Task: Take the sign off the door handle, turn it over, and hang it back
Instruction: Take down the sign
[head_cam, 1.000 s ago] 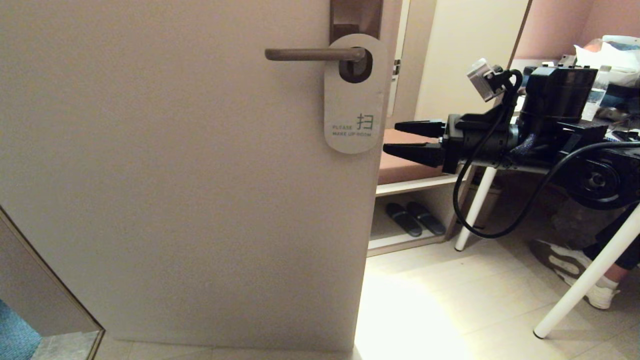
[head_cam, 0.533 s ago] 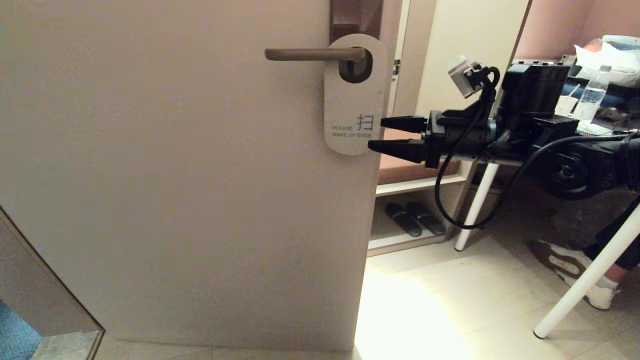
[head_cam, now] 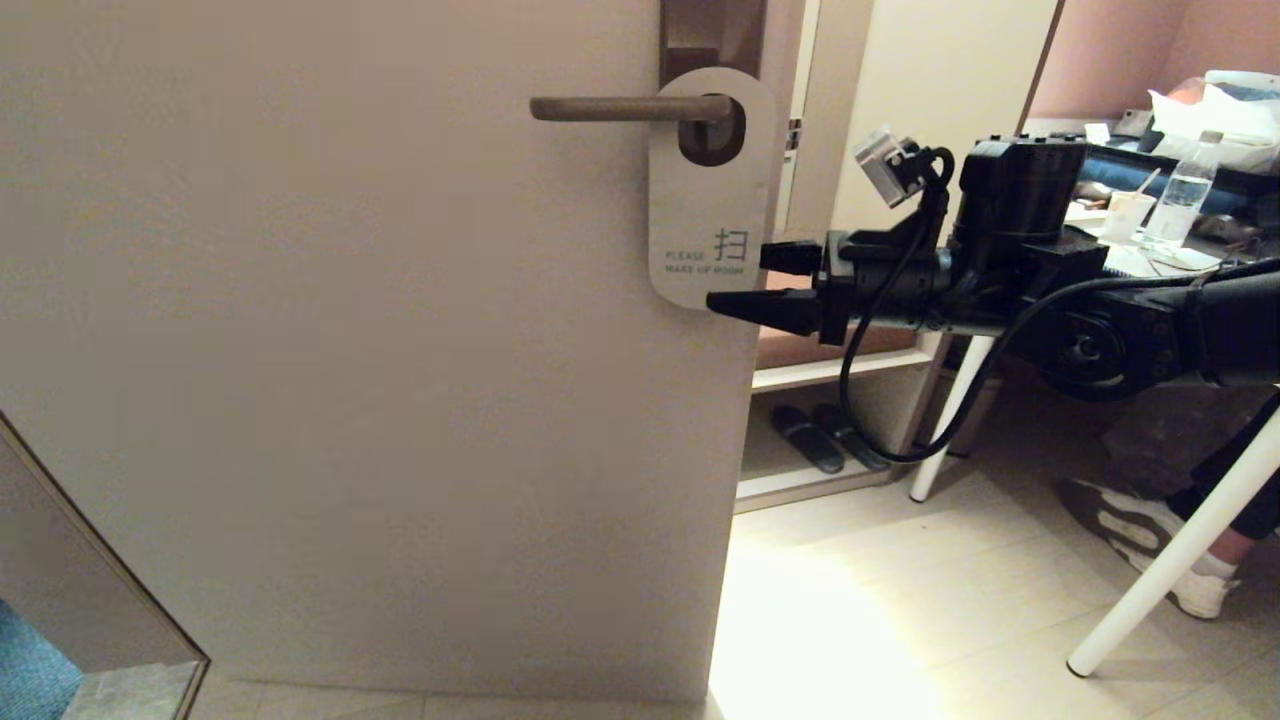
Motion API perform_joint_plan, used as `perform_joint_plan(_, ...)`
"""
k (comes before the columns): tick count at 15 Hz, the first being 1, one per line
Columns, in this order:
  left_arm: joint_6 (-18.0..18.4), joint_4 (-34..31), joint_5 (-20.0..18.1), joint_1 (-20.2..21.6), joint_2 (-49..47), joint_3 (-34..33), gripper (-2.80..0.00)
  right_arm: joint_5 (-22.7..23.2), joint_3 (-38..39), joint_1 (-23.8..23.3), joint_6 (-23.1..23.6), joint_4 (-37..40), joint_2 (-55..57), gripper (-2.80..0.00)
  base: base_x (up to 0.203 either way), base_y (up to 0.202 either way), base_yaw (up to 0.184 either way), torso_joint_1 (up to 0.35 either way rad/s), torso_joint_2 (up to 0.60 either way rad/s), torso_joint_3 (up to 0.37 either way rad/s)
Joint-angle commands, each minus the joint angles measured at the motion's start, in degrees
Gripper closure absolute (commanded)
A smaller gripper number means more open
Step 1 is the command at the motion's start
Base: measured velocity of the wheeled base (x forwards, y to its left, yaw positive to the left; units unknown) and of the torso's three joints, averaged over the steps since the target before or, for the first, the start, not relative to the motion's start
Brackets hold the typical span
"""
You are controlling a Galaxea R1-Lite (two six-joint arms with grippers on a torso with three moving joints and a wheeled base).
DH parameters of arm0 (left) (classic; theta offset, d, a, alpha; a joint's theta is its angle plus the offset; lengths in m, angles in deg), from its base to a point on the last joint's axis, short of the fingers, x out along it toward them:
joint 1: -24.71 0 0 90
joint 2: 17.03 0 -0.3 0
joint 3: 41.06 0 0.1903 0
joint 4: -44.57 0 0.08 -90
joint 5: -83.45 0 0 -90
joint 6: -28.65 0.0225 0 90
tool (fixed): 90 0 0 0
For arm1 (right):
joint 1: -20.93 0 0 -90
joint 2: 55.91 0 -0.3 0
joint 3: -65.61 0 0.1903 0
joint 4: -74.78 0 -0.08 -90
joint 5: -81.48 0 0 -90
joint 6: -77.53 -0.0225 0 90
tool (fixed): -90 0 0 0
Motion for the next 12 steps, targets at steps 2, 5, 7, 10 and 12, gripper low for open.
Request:
perform_joint_plan(2, 0.0, 0.0, 0.0, 0.0, -0.1, 0.0, 0.00, 0.3, 0.0, 0.7, 0.1, -0.2, 0.0, -2.80, 0.000, 0.000, 0.000, 0.000, 0.00, 0.000)
perform_joint_plan(5, 0.0, 0.0, 0.0, 0.0, -0.1, 0.0, 0.00, 0.9, -0.5, 1.3, 0.1, -0.3, 0.3, -2.80, 0.000, 0.000, 0.000, 0.000, 0.00, 0.000)
perform_joint_plan(7, 0.0, 0.0, 0.0, 0.0, -0.1, 0.0, 0.00, 1.0, -1.6, 1.6, 0.1, -0.3, 0.8, -2.80, 0.000, 0.000, 0.000, 0.000, 0.00, 0.000)
perform_joint_plan(10, 0.0, 0.0, 0.0, 0.0, -0.1, 0.0, 0.00, 1.0, -3.2, 2.0, 0.1, -0.3, 1.5, -2.80, 0.000, 0.000, 0.000, 0.000, 0.00, 0.000)
perform_joint_plan(12, 0.0, 0.0, 0.1, 0.0, -0.1, 0.0, 0.00, 1.0, -4.5, 2.3, 0.1, -0.3, 2.1, -2.80, 0.000, 0.000, 0.000, 0.000, 0.00, 0.000)
